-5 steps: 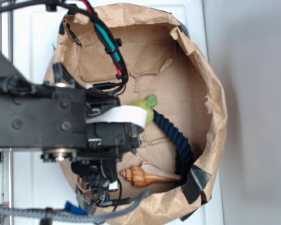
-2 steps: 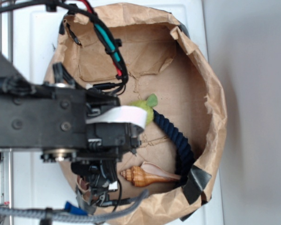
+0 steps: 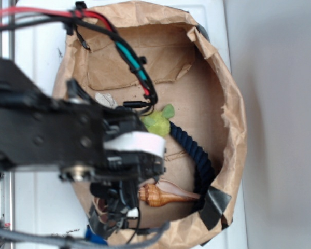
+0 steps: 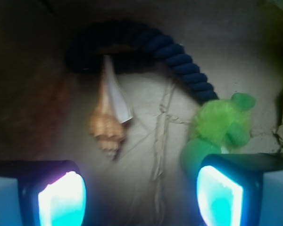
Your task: Grab the shell.
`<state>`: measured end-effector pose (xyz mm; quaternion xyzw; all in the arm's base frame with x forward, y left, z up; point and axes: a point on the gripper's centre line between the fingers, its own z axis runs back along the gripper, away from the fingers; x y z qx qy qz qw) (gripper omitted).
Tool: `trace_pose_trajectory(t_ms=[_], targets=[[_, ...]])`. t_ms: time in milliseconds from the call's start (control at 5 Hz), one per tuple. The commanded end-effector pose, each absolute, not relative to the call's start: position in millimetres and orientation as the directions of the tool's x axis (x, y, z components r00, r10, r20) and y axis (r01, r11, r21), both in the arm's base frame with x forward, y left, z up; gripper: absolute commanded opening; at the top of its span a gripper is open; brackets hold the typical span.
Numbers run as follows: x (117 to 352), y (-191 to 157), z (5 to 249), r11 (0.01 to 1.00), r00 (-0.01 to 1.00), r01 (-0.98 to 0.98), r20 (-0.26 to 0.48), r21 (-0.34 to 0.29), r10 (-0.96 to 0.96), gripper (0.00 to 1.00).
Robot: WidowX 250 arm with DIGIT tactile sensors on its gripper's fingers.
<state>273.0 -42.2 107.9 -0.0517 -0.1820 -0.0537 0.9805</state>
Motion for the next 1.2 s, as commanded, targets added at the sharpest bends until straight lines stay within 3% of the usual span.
trace_pose_trajectory(t_ms=[0,200,400,600,1000], targets=[[304.3,-52.7,107.6,0.999,0.925,0.052,0.378,-0.004,-0.047,1.00],[313.4,-54.4,97.8,0.999,0.925,0.031,0.379,0.014,-0.034,1.00],[310.7,-58.5,90.5,0.997,0.919,0.076,0.387,-0.006,-0.068,1.00],[299.0,-63.3,78.7,0.977,0.920,0.192,0.362,-0.090,-0.147,1.00],[285.7,-71.7,62.3,0.952,0.922,0.246,0.347,-0.185,-0.171,1.00]])
